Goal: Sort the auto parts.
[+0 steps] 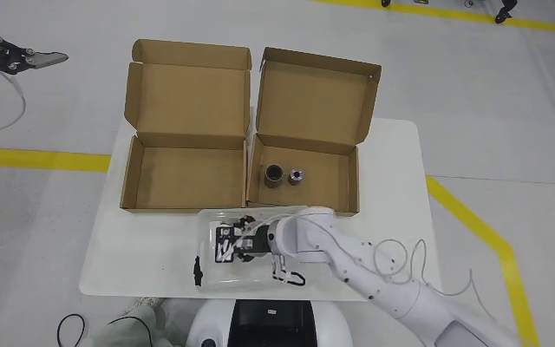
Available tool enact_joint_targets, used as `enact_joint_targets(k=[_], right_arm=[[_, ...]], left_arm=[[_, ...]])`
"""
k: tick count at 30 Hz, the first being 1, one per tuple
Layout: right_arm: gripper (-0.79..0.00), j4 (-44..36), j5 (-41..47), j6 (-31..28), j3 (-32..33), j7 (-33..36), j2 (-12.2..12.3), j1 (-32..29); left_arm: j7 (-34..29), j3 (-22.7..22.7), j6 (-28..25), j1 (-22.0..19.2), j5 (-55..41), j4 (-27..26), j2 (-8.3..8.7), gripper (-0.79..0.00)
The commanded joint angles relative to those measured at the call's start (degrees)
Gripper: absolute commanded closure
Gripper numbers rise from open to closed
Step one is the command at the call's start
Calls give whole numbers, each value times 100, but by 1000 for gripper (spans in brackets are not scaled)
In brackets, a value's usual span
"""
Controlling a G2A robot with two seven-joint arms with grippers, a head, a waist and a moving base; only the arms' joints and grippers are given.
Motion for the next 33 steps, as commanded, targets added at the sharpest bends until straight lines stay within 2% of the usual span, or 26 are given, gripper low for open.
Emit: enact_joint_targets(k=[1, 3, 6, 14, 27, 33], right_arm=[[-480, 93, -7, -12, -25, -114, -20, -6], [-465, 172, -34, -10, -42, -282, -37, -26], [-391, 297, -145, 30, -94, -531, -64, -80], [-348, 690, -443, 324, -266, -734, -190, -86], [-400, 1108, -431, 505, -399, -640, -402, -27], [-385, 1120, -528, 688, -368, -501, -432, -88]], left_arm=[[0, 0, 0, 0, 0, 0, 0, -785], [0, 0, 0, 0, 0, 0, 0, -785], [0, 0, 0, 0, 0, 0, 0, -785], [0, 0, 0, 0, 0, 0, 0, -785], [0, 0, 0, 0, 0, 0, 0, -785], [0, 0, 0, 0, 0, 0, 0, -785]])
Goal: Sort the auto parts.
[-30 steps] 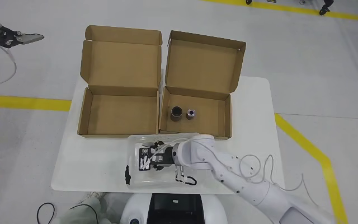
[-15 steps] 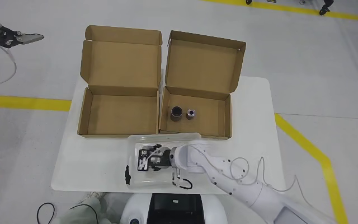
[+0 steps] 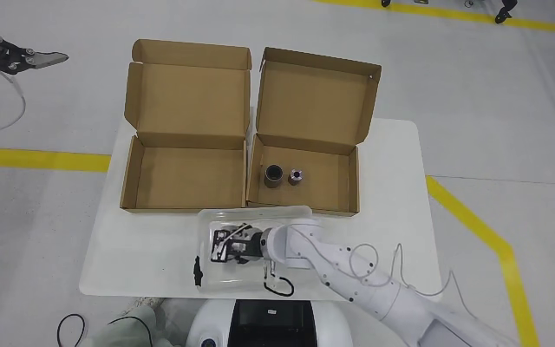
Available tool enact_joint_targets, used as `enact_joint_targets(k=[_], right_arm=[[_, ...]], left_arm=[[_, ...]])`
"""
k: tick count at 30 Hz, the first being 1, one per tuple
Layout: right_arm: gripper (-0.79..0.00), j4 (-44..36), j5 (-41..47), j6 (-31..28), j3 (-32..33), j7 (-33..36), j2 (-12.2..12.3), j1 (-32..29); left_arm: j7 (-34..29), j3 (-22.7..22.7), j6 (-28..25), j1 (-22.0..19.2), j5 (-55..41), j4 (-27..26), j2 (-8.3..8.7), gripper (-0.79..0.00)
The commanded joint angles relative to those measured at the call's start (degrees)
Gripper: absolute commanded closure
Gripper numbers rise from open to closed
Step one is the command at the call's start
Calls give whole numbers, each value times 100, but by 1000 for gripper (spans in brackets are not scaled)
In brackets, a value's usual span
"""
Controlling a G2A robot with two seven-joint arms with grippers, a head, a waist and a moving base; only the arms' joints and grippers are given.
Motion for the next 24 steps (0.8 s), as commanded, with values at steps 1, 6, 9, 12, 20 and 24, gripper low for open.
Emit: enact_joint_targets(k=[1, 6, 9, 12, 20, 24], right_arm=[[-385, 37, -37, 57, 15, 49, -12, -2], [-388, -10, -82, 182, 147, 269, 8, -59], [-388, -110, -113, 148, 240, 384, 46, -121], [-382, -112, -150, 96, 316, 398, 69, -147], [-379, 43, -258, 37, 338, 325, 36, -133], [-379, 160, -263, 45, 301, 193, -13, -119]], left_arm=[[0, 0, 0, 0, 0, 0, 0, -785], [0, 0, 0, 0, 0, 0, 0, -785], [0, 0, 0, 0, 0, 0, 0, -785], [0, 0, 0, 0, 0, 0, 0, -785], [0, 0, 0, 0, 0, 0, 0, -785], [0, 0, 0, 0, 0, 0, 0, -785]])
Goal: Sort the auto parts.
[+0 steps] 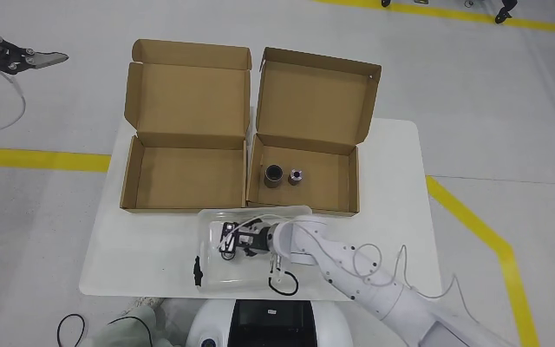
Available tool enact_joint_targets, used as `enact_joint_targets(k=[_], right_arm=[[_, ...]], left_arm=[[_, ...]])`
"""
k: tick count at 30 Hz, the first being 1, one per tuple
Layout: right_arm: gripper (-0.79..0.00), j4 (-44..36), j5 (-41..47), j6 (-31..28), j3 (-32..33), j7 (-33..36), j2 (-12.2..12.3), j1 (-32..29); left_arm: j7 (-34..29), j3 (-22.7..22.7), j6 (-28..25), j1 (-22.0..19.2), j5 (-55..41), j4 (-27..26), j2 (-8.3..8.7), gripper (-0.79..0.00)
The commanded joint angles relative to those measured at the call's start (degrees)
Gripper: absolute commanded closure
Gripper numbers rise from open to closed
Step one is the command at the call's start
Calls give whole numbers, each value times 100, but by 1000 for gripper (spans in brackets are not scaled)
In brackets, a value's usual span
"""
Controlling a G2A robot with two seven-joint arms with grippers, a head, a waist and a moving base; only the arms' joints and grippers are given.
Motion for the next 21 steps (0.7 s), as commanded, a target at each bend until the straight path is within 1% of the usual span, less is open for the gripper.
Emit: enact_joint_targets(k=[1, 6, 21], right_arm=[[-379, 40, -12, 0, -31, -66, -28, 10], [-382, 100, -56, -6, -120, -255, -111, 60], [-382, 431, -104, -17, -319, -427, -358, 203]], left_arm=[[0, 0, 0, 0, 0, 0, 0, -785], [0, 0, 0, 0, 0, 0, 0, -785], [0, 0, 0, 0, 0, 0, 0, -785]])
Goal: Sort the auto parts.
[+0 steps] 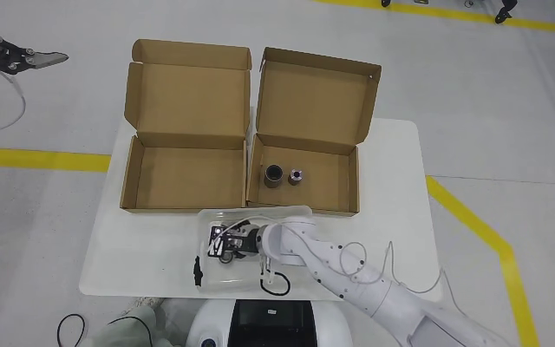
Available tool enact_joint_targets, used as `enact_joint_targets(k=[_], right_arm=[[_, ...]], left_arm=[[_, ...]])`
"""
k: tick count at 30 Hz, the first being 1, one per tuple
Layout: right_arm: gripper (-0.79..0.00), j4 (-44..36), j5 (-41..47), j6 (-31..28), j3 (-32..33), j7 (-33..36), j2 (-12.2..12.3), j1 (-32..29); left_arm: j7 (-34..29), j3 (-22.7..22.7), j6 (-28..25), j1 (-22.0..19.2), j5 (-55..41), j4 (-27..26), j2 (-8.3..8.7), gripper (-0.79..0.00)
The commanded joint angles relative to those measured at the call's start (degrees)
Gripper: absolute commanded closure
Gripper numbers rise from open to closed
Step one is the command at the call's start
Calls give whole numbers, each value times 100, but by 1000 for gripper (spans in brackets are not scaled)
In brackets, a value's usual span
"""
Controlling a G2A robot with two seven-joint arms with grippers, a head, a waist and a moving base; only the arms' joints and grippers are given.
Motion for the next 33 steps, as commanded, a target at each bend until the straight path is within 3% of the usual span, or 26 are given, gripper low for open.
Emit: enact_joint_targets(k=[1, 5, 9, 22, 33], right_arm=[[-382, 39, -2, -1, -19, 11, -29, 11], [-311, 107, -4, 6, -31, 27, -72, 13], [0, 130, -37, 15, -22, 28, -97, 1], [0, -230, -476, 326, 245, -259, -19, -223], [0, -598, -578, -264, 862, -2048, 307, -775]], left_arm=[[0, 0, 0, 0, 0, 0, 0, -785], [0, 0, 0, 0, 0, 0, 0, -785], [0, 0, 0, 0, 0, 0, 0, -785], [0, 0, 0, 0, 0, 0, 0, -785], [0, 0, 0, 0, 0, 0, 0, -785]])
